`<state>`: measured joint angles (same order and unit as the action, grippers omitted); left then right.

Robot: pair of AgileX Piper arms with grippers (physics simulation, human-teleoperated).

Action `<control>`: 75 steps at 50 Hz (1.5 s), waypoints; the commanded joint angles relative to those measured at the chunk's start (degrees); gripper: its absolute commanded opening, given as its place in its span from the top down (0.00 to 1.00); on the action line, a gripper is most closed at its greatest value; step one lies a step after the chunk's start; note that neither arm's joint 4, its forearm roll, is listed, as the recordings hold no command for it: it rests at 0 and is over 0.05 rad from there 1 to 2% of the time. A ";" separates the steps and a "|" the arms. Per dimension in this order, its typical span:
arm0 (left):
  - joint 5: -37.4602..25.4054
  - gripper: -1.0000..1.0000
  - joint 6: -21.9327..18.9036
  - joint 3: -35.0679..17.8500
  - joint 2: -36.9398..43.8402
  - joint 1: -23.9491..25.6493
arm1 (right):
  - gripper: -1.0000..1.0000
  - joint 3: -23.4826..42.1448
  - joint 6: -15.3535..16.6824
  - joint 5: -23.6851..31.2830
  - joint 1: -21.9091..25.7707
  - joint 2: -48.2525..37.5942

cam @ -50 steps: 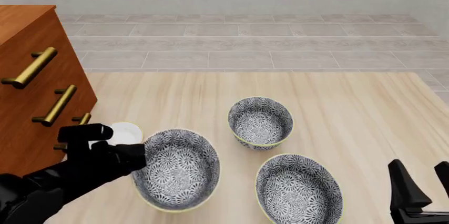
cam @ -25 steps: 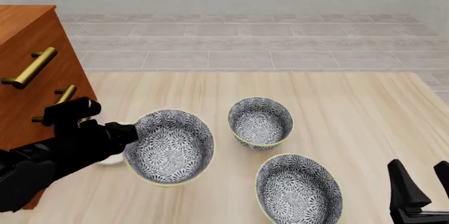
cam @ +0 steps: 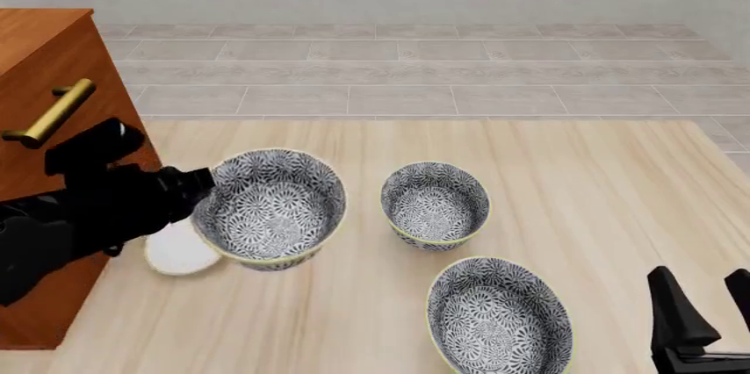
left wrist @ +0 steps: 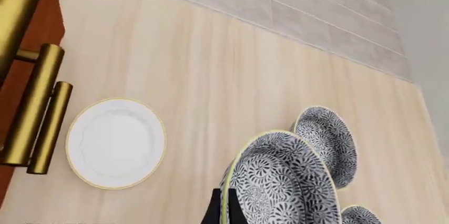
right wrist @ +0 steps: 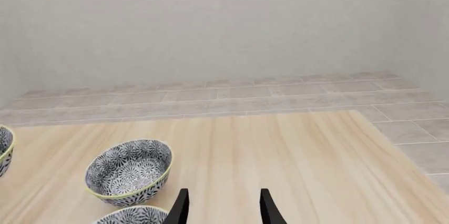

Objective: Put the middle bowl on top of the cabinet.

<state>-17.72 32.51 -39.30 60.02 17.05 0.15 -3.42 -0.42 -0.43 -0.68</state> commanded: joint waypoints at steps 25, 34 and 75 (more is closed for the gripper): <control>-5.58 1.00 6.10 -11.20 -0.11 -3.82 | 0.00 0.10 -0.45 -0.14 -0.05 -0.20; -7.80 1.00 7.06 -14.15 0.74 -4.80 | 0.00 0.12 -0.54 -0.06 -0.20 -0.07; -20.67 1.00 7.03 -32.21 7.50 -13.75 | 0.00 0.03 -0.52 -0.37 -0.04 -0.57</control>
<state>-36.67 38.44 -68.67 66.35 5.09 0.13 -3.98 -0.69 -0.53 -1.03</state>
